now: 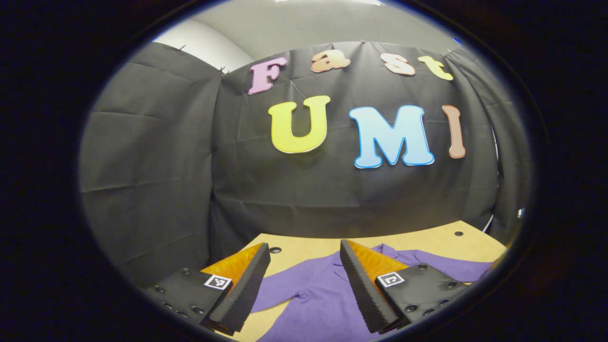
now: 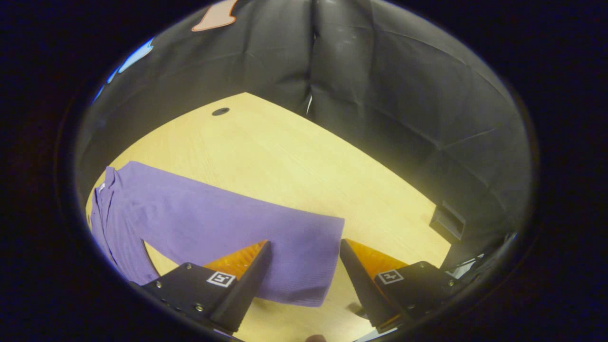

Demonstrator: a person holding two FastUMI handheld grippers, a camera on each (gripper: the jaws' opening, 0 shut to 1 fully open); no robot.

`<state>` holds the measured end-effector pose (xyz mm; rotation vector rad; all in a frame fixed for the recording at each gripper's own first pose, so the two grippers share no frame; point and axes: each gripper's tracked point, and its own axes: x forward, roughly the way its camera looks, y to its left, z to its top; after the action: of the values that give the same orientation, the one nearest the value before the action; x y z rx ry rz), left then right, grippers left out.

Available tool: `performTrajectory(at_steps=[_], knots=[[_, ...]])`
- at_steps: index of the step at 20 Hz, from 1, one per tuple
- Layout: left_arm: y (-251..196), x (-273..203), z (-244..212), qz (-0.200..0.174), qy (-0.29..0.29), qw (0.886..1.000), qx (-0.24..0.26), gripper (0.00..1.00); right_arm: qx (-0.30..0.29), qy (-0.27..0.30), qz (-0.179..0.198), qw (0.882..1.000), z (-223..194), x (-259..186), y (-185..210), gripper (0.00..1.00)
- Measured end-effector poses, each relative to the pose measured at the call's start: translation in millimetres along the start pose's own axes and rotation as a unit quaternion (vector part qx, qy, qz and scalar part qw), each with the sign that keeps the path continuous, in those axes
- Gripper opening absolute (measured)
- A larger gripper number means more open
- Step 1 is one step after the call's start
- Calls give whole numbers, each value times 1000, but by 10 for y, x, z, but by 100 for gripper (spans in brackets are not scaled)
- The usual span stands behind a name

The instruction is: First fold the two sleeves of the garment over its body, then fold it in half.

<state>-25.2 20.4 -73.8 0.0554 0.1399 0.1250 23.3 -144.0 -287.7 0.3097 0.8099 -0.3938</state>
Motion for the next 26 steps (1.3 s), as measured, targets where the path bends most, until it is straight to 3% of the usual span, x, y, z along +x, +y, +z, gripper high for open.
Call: performTrajectory(at_steps=[6, 8, 9, 11, 12, 15, 16, 18, 26], knots=[[-20, -26, -13, -8, -2, 1000, 0, 96, 12, 8, 25, 1000, -60, 32, 60, 98], [-10, -19, -44, -10, 0, 1000, -6, 96, -3, 10, 33, 999, -37, 32, 76, 82], [-6, -16, -60, -11, 0, 1000, -8, 96, -3, 9, 43, 999, -34, 44, 101, 83], [15, 2, -53, -12, -1, 1000, -9, 96, -4, 9, 40, 999, -39, 32, 102, 51], [30, -1, -50, -12, -2, 1000, -9, 96, -7, 5, 49, 999, -34, 38, 130, 51], [95, -5, -71, -10, -1, 1000, -12, 96, -3, 0, 45, 999, -13, 37, 144, 22], [115, -11, -95, -9, 0, 1000, -16, 96, -5, -13, 44, 999, 6, 16, 134, 22], [161, -1, -135, -9, 3, 1000, -20, 96, 4, -10, 52, 999, 39, 28, 226, 3], [314, 94, -269, -26, 8, 999, -36, 96, 21, -105, 70, 992, 388, -671, 359, 3]])
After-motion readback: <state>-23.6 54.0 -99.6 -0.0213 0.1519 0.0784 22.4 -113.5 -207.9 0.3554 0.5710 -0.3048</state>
